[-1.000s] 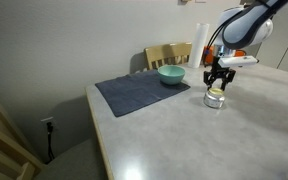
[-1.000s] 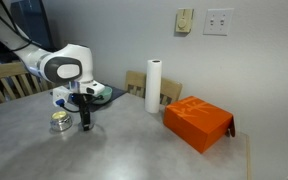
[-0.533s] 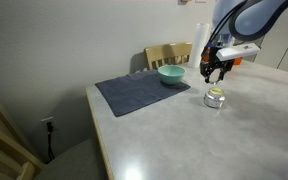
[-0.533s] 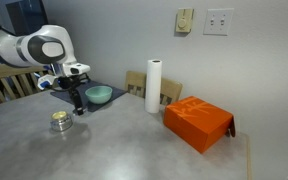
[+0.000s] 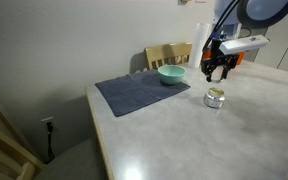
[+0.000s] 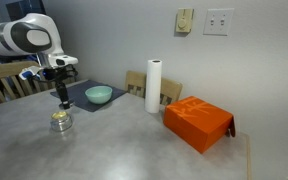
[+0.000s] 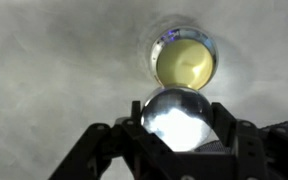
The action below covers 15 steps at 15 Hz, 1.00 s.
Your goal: Put the lid on the silver container
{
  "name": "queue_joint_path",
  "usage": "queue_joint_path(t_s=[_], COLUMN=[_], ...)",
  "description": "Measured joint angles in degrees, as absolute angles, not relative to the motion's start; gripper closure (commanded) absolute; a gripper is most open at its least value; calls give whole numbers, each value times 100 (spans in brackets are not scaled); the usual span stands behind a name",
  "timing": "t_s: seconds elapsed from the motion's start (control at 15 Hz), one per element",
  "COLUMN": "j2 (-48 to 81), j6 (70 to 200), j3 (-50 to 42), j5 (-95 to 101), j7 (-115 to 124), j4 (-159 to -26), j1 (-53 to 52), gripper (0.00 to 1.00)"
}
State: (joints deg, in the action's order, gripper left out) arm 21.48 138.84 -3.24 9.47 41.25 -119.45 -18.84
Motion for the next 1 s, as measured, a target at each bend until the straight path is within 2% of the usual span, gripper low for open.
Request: queue_joint_path(t_s=[1.0], j2=[2075], j6=[13727], j3=[116], j5=[335], j7=[3674], j4=[-12266], j1=[-1583], gripper=[56])
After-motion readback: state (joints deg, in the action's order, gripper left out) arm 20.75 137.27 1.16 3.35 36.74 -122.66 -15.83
